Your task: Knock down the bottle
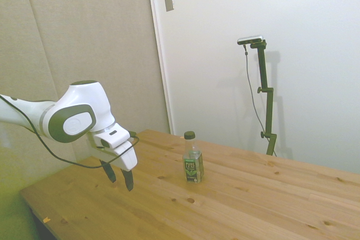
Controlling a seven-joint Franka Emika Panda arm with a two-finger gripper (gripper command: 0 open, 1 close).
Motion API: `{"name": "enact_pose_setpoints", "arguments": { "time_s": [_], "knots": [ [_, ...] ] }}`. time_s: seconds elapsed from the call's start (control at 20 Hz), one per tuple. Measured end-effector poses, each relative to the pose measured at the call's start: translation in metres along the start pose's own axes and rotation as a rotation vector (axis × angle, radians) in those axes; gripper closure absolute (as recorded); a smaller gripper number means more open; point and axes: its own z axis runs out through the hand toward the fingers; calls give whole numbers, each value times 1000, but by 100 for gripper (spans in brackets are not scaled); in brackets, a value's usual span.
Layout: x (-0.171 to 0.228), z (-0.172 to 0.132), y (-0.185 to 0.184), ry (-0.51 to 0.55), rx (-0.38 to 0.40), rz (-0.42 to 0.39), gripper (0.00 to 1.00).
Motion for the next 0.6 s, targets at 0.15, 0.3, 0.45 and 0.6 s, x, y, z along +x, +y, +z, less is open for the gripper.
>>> {"name": "enact_pose_setpoints", "arguments": {
  "time_s": [0.15,0.3,0.45,0.6],
  "knots": [
    [5,1,5,20,-25,-6,0],
    [29,-7,23,72,-54,12,100],
    [57,-22,33,123,-63,34,100],
    [83,-34,30,171,-64,40,100]
  ]
}}
